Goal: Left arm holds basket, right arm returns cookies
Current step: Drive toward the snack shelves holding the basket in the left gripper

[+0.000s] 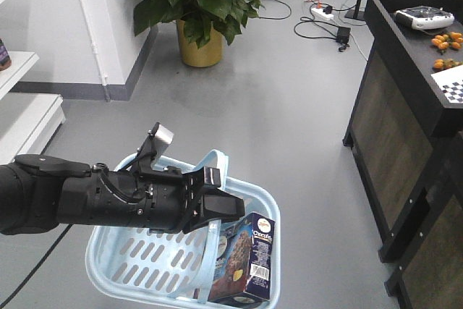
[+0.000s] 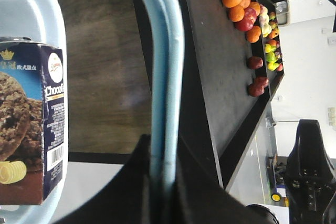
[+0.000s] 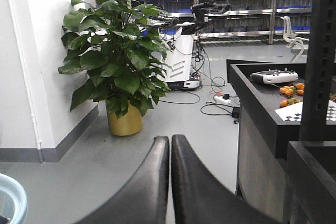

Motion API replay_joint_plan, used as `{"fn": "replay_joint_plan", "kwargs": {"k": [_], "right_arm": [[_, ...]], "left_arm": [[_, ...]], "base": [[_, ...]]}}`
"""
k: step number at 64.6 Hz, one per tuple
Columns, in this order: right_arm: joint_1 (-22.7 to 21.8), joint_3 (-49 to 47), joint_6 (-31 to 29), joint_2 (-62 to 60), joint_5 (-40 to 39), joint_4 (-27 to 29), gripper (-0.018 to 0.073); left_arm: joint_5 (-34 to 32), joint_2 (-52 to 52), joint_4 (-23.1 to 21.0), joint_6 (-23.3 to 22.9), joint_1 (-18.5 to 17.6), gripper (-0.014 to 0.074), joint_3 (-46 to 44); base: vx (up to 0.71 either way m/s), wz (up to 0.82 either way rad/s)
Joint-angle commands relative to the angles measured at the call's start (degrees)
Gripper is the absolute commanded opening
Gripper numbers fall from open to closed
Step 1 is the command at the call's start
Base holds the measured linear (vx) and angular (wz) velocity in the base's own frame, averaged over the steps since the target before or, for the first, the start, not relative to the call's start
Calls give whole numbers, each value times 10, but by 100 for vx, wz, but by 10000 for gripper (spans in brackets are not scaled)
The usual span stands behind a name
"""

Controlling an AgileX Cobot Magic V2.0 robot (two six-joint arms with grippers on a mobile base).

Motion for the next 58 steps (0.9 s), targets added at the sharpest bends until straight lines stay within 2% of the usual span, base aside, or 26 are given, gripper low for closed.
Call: {"fn": "replay_joint_plan", "kwargs": {"k": [1, 58], "right_arm": [[-2, 2, -2, -6, -43, -4, -8], [-2, 2, -2, -6, -43, -4, -8]], "left_arm": [[34, -29, -39, 7, -2, -6, -16], [34, -29, -39, 7, -2, -6, -16]], "base": [[26, -1], [28, -1]]}}
